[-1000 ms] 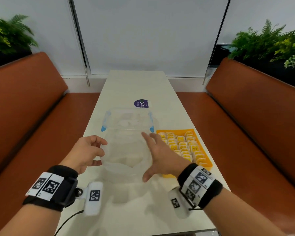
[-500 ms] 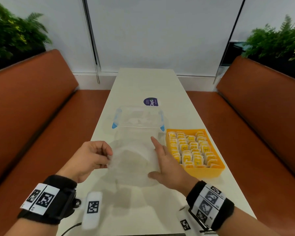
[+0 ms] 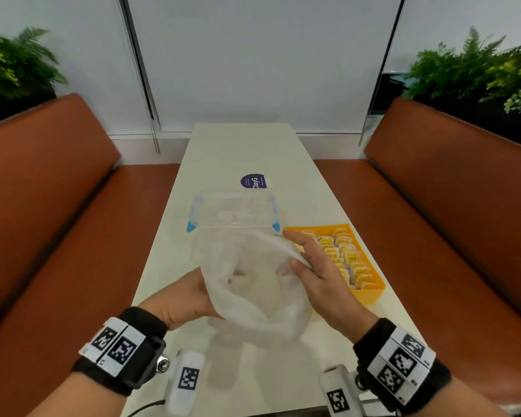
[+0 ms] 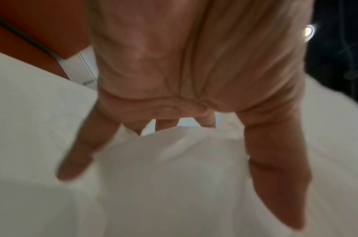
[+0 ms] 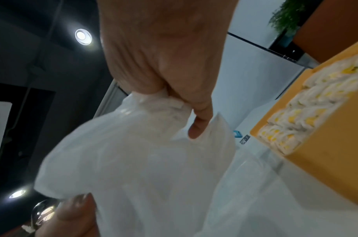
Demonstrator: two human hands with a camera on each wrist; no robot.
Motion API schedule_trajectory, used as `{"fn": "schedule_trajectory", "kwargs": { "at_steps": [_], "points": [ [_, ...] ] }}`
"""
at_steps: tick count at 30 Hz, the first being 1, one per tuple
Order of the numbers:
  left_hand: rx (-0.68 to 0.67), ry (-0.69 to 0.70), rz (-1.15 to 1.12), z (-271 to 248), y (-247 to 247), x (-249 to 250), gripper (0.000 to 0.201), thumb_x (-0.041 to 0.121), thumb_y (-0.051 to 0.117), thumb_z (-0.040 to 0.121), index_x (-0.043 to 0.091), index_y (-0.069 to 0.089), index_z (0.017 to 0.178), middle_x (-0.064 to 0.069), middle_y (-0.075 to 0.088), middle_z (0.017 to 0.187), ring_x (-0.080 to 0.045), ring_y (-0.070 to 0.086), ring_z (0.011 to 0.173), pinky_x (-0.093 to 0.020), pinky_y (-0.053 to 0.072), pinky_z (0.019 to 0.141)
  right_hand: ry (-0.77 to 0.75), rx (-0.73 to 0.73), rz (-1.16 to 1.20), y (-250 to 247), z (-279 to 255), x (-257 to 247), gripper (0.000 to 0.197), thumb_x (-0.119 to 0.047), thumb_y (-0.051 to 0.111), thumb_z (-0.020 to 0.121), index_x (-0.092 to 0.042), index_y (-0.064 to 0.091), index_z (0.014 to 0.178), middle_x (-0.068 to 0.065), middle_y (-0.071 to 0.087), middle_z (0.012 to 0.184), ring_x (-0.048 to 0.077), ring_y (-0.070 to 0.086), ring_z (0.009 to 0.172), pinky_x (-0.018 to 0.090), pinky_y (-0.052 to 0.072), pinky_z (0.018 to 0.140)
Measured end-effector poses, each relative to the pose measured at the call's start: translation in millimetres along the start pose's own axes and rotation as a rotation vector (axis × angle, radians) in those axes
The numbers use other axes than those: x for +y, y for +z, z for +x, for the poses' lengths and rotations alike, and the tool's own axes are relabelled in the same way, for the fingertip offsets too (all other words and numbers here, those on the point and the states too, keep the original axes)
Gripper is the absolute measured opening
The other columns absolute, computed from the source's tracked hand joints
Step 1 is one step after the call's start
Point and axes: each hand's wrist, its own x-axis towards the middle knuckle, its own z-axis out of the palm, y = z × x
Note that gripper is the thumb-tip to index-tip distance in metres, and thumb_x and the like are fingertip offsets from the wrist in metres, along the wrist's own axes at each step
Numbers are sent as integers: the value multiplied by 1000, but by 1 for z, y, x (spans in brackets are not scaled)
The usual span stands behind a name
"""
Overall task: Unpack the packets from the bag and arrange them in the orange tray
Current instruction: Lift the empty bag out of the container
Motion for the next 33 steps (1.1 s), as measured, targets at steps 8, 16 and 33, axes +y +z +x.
{"fn": "schedule_trajectory", "kwargs": {
  "at_steps": [8,16,33],
  "points": [
    [2,150,-212,25,55,25,15,15,63,79,16,62,94,11,72,79,-2,67,75,-19,52,65,-174,-311,-250,-5,-32,2,127,-72,74,51,-40,-1,149,-10,4,156,16,1,147,46,10,118],
    [-136,-33,-336,47,76,24,30,28,60,78,20,71,105,-3,72,99,-18,66,90,-36,54,72,-140,50,-157,-29,-49,16,72,10,58,70,-16,46,136,-2,57,129,12,54,121,24,46,96],
    [-441,-119,-288,82,158,45,58,23,61,75,33,35,126,-11,59,123,-24,65,92,-31,51,61,-439,63,-617,-83,-115,-5,82,-32,73,69,-23,33,140,13,7,145,40,21,140,31,44,99]
  ]
}}
